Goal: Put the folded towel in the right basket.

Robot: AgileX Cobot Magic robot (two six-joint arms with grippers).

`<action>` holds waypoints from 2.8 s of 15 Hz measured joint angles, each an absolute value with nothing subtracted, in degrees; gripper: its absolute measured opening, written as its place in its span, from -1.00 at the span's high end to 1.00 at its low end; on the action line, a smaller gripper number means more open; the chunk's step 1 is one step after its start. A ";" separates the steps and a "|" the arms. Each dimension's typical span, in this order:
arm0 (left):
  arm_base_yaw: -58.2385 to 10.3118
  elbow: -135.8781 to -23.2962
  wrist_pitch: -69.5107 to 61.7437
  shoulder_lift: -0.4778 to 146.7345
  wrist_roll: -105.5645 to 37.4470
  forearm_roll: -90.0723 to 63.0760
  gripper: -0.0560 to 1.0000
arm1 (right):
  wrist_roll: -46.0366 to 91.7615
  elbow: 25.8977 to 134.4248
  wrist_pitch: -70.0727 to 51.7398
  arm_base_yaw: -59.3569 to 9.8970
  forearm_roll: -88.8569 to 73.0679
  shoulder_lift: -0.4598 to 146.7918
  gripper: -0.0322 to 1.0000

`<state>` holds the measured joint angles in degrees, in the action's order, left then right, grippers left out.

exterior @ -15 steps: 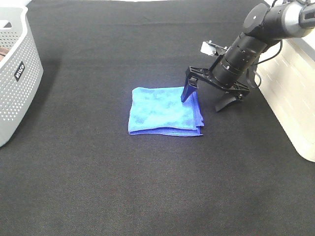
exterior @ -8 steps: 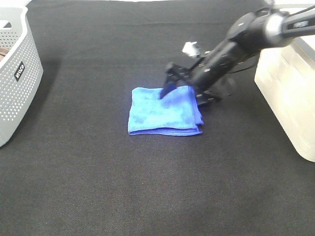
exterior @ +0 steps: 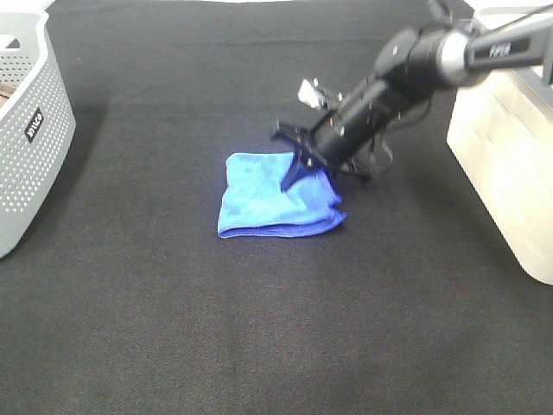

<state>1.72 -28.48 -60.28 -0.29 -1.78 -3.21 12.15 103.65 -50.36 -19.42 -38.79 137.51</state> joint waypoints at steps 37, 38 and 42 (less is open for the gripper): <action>1.72 -28.48 -60.28 -0.29 -1.78 -3.04 -0.98 | -2.52 82.10 -66.00 -4.87 -3.55 71.91 -0.95; 1.72 -28.48 -60.28 -0.29 -1.78 -3.04 -0.98 | -2.52 76.09 -64.63 -4.87 -2.98 65.43 -0.95; 1.72 -28.48 -60.28 -0.29 -1.78 -3.04 -0.98 | -2.52 56.15 -61.88 -4.87 -2.92 42.34 -0.95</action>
